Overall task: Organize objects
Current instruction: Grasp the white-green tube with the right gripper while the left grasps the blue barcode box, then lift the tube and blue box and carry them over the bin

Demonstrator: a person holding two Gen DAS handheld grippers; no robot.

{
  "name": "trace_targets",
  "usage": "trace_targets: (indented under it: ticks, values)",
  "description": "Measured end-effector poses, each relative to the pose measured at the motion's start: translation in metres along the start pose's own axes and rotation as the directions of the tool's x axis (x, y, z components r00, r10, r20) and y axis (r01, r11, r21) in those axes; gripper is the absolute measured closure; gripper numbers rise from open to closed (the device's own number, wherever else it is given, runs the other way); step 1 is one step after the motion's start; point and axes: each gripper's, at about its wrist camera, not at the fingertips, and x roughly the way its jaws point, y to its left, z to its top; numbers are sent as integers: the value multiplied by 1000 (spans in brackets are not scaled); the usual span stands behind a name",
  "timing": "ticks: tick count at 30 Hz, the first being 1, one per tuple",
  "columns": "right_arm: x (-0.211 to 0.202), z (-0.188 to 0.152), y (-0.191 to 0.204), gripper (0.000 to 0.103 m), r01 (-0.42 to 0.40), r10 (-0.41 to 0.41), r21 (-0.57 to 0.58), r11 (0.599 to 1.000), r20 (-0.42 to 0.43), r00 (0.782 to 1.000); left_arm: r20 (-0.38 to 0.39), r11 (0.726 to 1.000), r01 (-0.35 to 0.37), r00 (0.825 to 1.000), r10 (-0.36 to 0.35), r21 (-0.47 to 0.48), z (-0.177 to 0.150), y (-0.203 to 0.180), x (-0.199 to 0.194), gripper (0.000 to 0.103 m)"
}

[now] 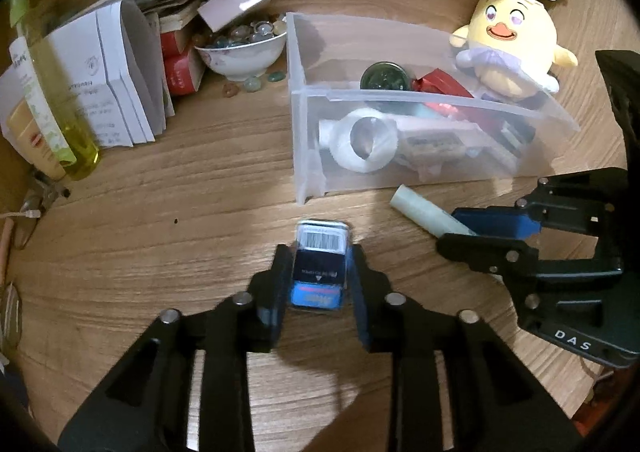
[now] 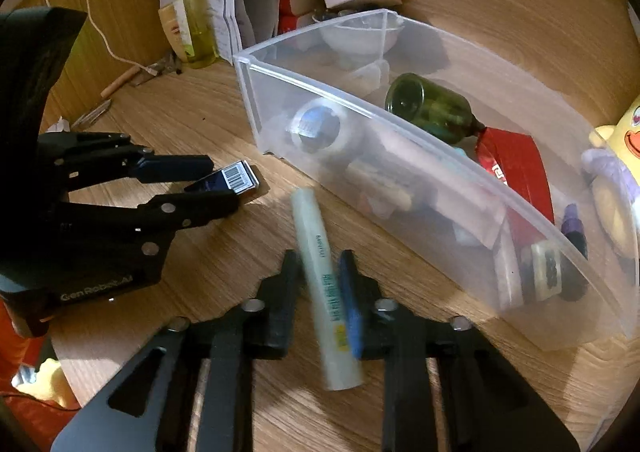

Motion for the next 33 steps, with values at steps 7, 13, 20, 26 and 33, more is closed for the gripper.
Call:
trace_targets:
  ticks: [7,13,20,26,33]
  values:
    - [-20,-8,2,89,-7,6,15,1000,50,999,23,1000,17,1000,-17,-26,-4,-3,-11,76]
    - [-40,-15,-1,89,-15,11,42,999,96,995,66,999,25,998,-22,-39,-2,-8,-30,76]
    - [-61,-11,-7,89,-11,-2,73,997,170,985,136,999,37,990,-31,-40,9,-19,-52,76]
    - [-86,-7,-16,89,1,-27,105,995,243,970,183,998,56,982,-48,-38,23,-29,-64,76]
    - [-111,-3,-34,89,-3,-45,148,989,317,947,222,998,58,974,-49,-35,34,-39,-73,76]
